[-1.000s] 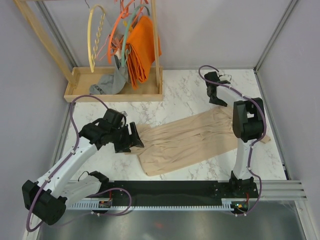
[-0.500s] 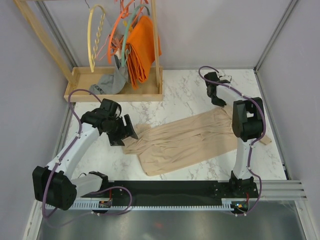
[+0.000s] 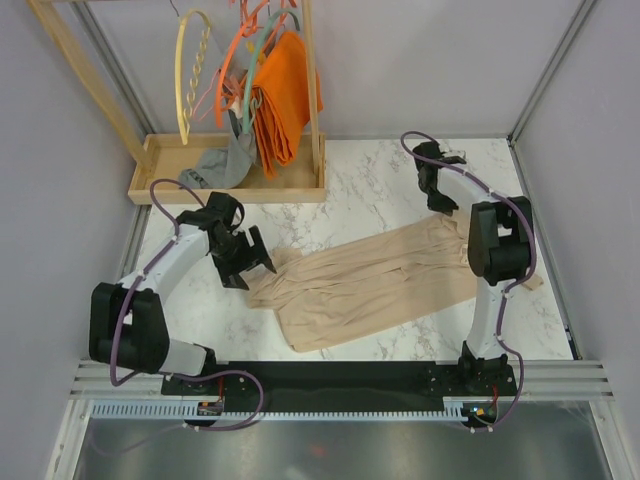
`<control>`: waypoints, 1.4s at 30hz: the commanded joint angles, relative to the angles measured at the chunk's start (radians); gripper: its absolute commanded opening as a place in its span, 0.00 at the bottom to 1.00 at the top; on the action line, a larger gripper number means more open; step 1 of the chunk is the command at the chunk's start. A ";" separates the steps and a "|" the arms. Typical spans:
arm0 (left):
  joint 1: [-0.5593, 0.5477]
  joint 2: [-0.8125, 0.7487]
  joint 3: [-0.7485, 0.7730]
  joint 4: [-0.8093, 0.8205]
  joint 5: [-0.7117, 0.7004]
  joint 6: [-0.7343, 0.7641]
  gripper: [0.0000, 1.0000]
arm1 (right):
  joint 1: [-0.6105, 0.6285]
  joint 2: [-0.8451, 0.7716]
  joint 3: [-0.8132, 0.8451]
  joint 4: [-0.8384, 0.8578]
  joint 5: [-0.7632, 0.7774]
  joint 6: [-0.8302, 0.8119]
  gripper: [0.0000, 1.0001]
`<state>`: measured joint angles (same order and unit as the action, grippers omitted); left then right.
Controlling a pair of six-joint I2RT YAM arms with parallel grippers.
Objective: Place the trousers on the hanger
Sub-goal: Flatten out the trousers at the center of the board.
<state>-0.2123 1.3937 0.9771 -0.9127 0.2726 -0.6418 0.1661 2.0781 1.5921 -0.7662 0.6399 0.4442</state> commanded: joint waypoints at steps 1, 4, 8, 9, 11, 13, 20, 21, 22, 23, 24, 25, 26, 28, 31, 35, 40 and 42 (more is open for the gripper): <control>0.027 0.040 0.012 0.069 0.023 0.004 0.86 | -0.002 -0.122 0.029 -0.065 0.009 -0.010 0.00; 0.039 0.070 0.041 0.096 0.020 0.010 0.85 | -0.002 -0.186 -0.006 -0.082 0.033 -0.013 0.00; 0.039 0.114 0.089 0.109 0.030 0.069 0.83 | -0.007 -0.248 -0.035 -0.114 0.055 -0.022 0.00; 0.039 0.123 0.094 0.107 0.036 0.080 0.83 | -0.008 -0.257 -0.040 -0.119 0.056 -0.022 0.00; 0.037 0.117 0.083 0.091 0.016 0.091 0.83 | -0.008 -0.282 -0.044 -0.125 0.037 -0.032 0.00; 0.037 0.087 0.036 0.092 -0.015 0.087 0.86 | -0.008 -0.294 -0.038 -0.130 0.026 -0.032 0.00; 0.037 0.050 -0.080 0.141 -0.029 0.045 0.96 | -0.017 -0.286 -0.024 -0.130 0.006 -0.042 0.00; 0.039 0.074 -0.087 0.152 -0.020 0.042 0.95 | -0.019 -0.289 -0.024 -0.128 -0.003 -0.041 0.00; 0.037 0.083 -0.103 0.178 -0.010 0.041 0.94 | -0.019 -0.291 -0.024 -0.130 -0.006 -0.041 0.00; 0.039 0.096 -0.110 0.185 0.000 0.042 0.93 | -0.019 -0.291 -0.024 -0.130 -0.009 -0.042 0.00; 0.037 0.106 -0.115 0.196 0.005 0.042 0.92 | -0.019 -0.296 -0.018 -0.130 -0.012 -0.044 0.00; 0.037 0.126 -0.129 0.210 0.010 0.042 0.91 | -0.019 -0.296 -0.015 -0.131 -0.014 -0.045 0.00; 0.037 0.137 -0.133 0.216 0.017 0.044 0.89 | -0.019 -0.296 -0.014 -0.130 -0.016 -0.045 0.00; 0.037 0.152 -0.150 0.230 0.034 0.044 0.74 | -0.019 -0.294 0.000 -0.134 -0.028 -0.044 0.00; 0.037 0.140 -0.156 0.238 0.042 0.048 0.42 | -0.019 -0.294 0.014 -0.137 -0.045 -0.041 0.00; 0.039 0.029 -0.137 0.195 0.001 0.051 0.02 | -0.017 -0.311 0.009 -0.148 -0.060 -0.036 0.00; 0.040 -0.151 -0.036 0.048 -0.128 0.050 0.02 | 0.003 -0.383 -0.026 -0.157 -0.104 -0.030 0.00; 0.039 -0.246 0.004 -0.015 -0.243 0.033 0.02 | 0.027 -0.423 -0.038 -0.174 -0.126 -0.019 0.00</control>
<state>-0.1764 1.2953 0.8875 -0.8169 0.1944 -0.6033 0.1604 1.7592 1.5581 -0.9112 0.5507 0.4149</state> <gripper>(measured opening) 0.057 0.007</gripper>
